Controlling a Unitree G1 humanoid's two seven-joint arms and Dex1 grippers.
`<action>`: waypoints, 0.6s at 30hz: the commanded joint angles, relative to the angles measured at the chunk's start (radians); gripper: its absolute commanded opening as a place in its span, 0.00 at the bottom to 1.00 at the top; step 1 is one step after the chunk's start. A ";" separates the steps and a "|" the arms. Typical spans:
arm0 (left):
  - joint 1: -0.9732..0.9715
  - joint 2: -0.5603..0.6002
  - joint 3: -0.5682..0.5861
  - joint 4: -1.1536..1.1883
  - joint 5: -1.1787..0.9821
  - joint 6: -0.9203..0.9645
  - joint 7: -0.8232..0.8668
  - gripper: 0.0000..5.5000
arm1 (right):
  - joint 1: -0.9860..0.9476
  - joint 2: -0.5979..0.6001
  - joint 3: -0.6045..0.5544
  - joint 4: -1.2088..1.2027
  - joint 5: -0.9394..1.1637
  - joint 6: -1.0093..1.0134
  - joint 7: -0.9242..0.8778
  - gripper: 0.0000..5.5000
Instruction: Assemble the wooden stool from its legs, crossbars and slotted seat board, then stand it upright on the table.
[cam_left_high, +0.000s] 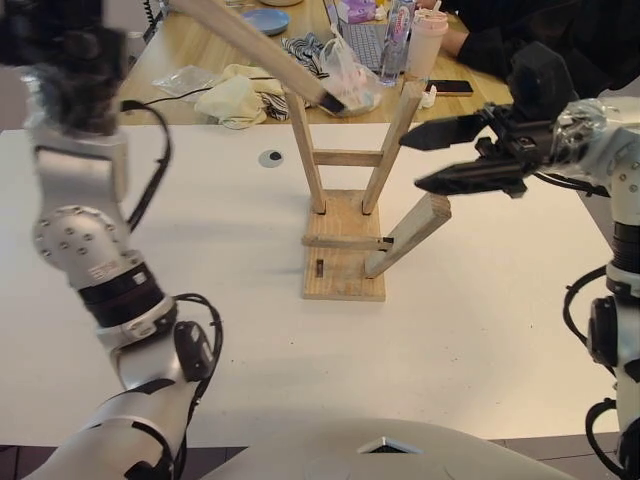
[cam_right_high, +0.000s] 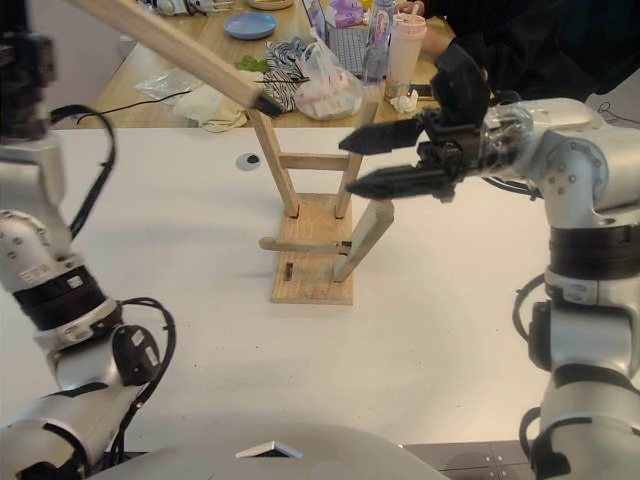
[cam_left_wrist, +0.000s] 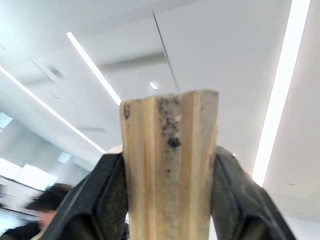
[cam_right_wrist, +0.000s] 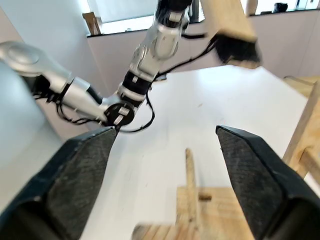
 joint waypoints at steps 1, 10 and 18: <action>0.140 0.036 -0.047 0.041 0.124 0.013 -0.094 0.36 | 0.056 -0.031 0.025 -0.040 -0.021 -0.018 0.003 0.65; 0.286 -0.036 -0.154 0.219 0.342 -0.072 -0.298 0.36 | 0.124 -0.032 0.119 -0.042 -0.153 -0.164 -0.009 0.43; 0.312 -0.099 -0.236 0.302 0.445 -0.109 -0.390 0.36 | 0.122 -0.039 0.141 -0.015 -0.183 -0.202 0.000 0.41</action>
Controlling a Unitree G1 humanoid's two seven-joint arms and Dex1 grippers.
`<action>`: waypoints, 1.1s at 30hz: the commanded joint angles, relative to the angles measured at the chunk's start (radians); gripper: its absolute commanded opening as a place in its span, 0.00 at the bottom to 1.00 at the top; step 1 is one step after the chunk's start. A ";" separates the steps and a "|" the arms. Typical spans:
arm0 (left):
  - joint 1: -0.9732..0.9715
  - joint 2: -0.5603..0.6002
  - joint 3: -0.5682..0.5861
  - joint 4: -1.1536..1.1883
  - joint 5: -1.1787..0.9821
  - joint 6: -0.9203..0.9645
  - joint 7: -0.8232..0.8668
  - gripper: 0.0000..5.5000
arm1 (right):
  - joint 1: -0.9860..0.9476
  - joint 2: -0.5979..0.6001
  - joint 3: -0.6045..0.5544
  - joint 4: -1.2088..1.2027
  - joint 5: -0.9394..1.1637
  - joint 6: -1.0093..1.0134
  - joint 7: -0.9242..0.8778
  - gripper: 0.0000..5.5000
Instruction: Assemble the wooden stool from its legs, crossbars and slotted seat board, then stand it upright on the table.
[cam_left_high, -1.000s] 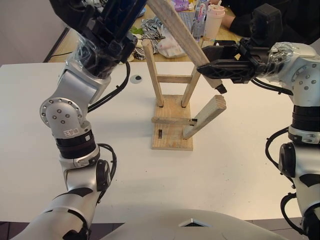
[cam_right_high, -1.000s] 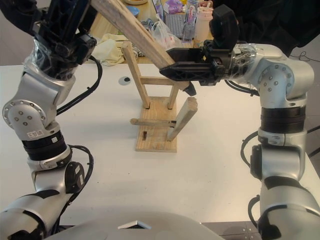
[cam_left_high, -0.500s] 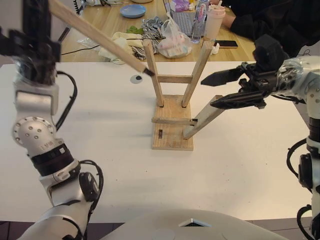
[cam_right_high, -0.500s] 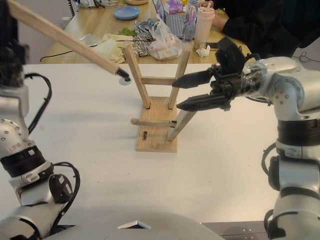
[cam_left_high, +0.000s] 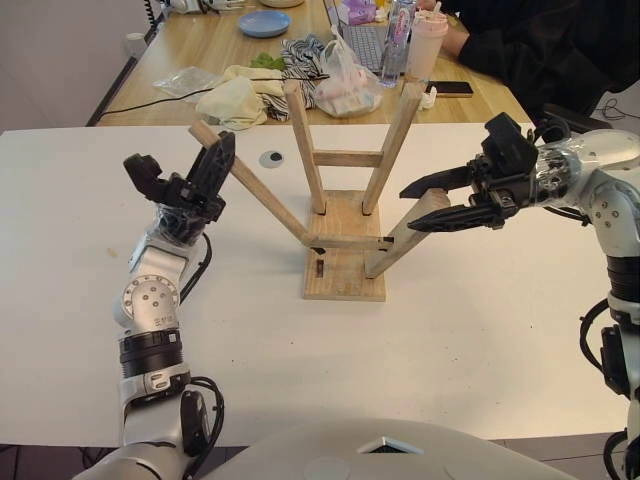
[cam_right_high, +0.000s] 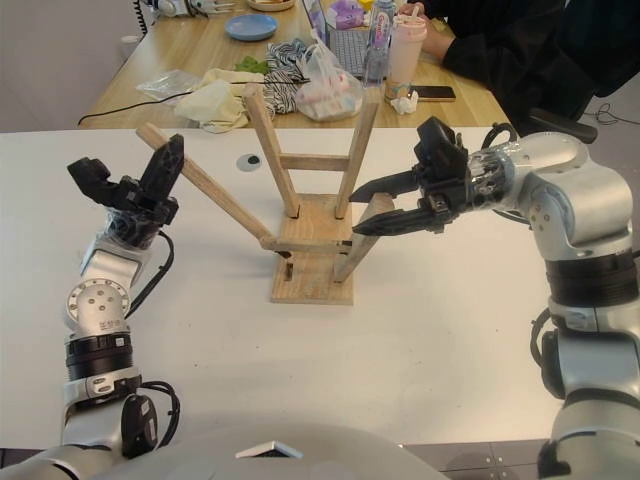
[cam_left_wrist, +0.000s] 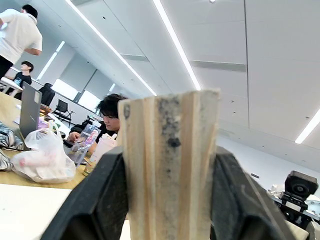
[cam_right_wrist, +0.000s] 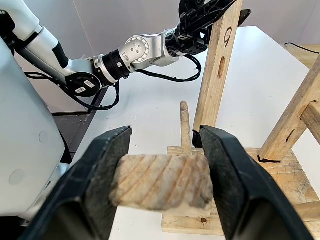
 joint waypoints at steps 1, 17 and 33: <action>0.016 0.003 -0.060 0.096 0.104 -0.036 -0.055 0.36 | 0.018 -0.011 0.045 0.015 -0.054 -0.010 -0.002 0.41; -0.104 0.555 -0.389 0.097 0.447 -0.003 -0.500 0.36 | 0.081 -0.002 0.057 -0.026 -0.071 -0.031 -0.025 0.40; -0.288 0.545 -0.624 0.093 0.577 0.014 -0.537 0.36 | 0.120 0.014 0.064 -0.080 -0.059 -0.026 -0.069 0.39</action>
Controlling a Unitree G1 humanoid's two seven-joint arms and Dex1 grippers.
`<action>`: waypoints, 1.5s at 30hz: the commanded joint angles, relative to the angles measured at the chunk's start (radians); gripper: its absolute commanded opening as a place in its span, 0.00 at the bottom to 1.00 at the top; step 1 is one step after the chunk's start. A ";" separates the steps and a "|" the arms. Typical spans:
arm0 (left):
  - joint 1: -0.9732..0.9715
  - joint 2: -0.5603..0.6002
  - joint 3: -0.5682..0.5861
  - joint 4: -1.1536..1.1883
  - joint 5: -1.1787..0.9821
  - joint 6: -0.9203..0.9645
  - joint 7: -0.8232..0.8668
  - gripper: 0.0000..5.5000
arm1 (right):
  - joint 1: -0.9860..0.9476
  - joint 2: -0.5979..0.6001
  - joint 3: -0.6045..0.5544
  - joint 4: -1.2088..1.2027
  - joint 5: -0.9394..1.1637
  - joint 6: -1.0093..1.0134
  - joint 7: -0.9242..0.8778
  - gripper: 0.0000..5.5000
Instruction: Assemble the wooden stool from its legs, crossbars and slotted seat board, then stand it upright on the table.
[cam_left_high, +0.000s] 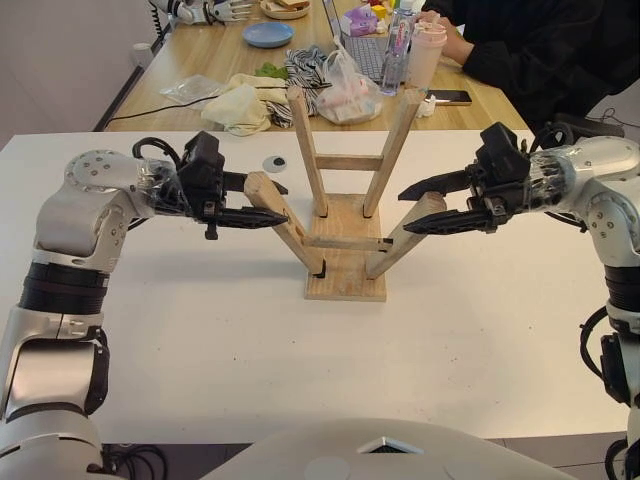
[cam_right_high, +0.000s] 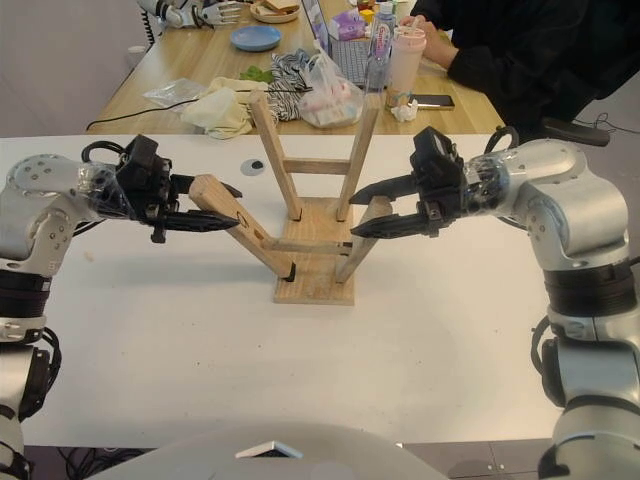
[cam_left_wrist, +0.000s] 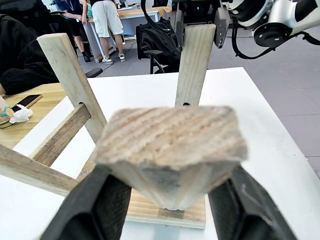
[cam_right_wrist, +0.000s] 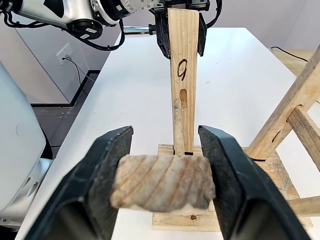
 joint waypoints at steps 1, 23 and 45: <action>0.039 -0.027 -0.143 0.020 0.185 0.023 0.044 0.36 | 0.070 0.016 0.070 -0.027 -0.027 0.018 -0.008 0.39; 0.073 -0.098 -0.219 -0.107 0.222 0.140 0.220 0.36 | 0.086 0.010 0.165 -0.081 -0.117 -0.068 -0.015 0.38; 0.173 -0.101 -0.034 -0.195 0.197 0.174 0.362 0.57 | -0.058 0.113 0.135 0.220 -0.267 -0.315 -0.071 0.60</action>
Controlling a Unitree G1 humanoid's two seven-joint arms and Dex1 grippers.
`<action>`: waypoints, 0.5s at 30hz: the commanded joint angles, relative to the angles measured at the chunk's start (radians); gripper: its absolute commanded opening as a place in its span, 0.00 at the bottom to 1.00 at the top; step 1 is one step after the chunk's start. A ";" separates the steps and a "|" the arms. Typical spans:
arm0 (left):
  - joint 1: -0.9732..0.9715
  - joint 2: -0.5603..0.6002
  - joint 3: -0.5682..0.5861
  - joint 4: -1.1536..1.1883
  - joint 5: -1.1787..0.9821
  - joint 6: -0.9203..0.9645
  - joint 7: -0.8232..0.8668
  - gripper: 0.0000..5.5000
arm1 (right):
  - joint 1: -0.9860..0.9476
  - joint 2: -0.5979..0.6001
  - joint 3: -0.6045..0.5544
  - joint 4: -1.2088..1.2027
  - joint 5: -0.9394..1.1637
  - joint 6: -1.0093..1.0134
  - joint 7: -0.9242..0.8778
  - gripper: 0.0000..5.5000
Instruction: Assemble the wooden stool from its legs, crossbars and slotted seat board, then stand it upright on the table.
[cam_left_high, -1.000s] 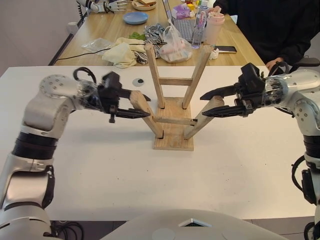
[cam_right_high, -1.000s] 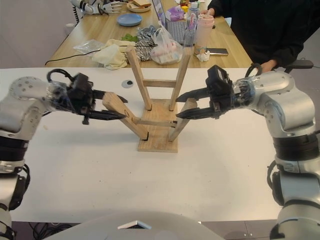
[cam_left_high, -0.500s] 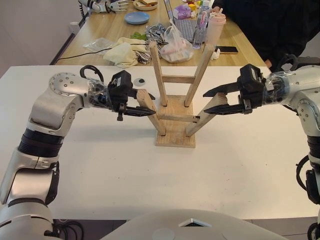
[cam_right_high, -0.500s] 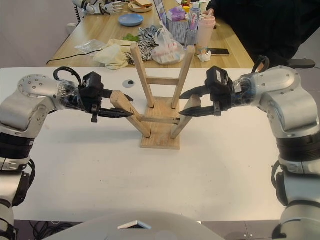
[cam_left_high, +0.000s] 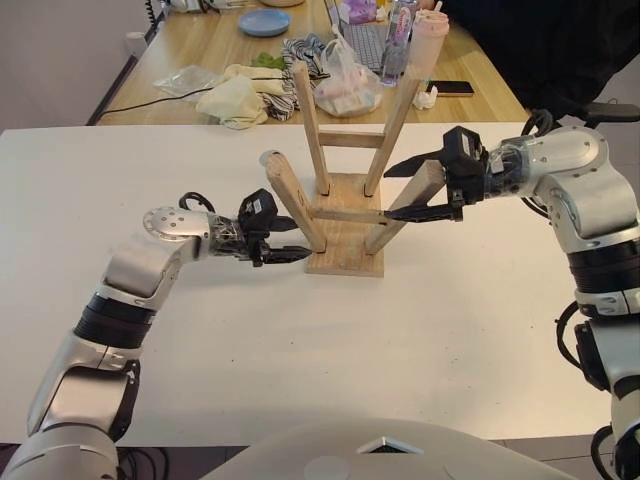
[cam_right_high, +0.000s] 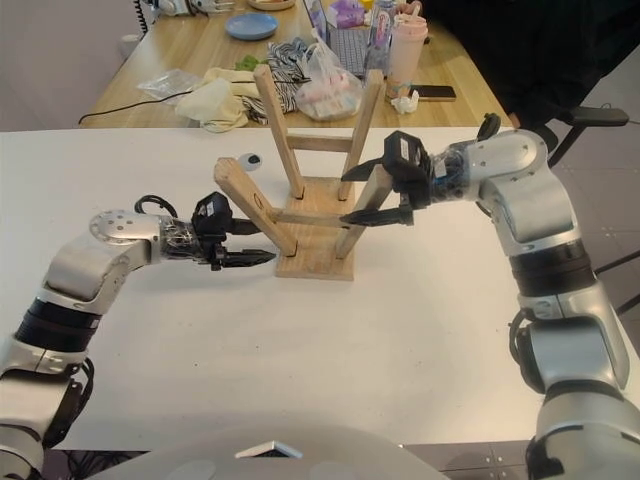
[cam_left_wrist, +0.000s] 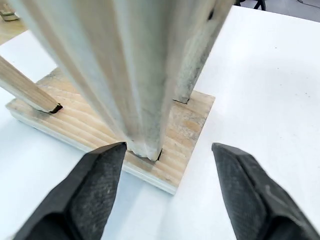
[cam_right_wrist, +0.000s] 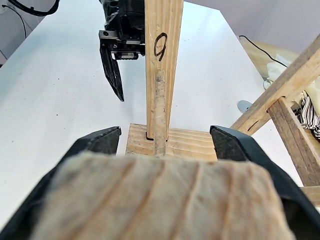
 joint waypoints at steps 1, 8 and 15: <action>0.015 0.028 0.042 -0.035 0.009 -0.014 -0.013 0.57 | 0.034 0.021 0.023 0.000 -0.023 0.017 0.002 0.60; 0.106 0.224 0.153 -0.057 0.206 -0.099 0.089 0.57 | 0.056 0.027 0.041 -0.065 0.013 0.176 -0.019 0.56; -0.311 -0.020 0.208 -0.121 0.348 -0.074 0.525 0.37 | 0.078 0.055 0.013 -0.164 0.051 0.364 -0.136 0.38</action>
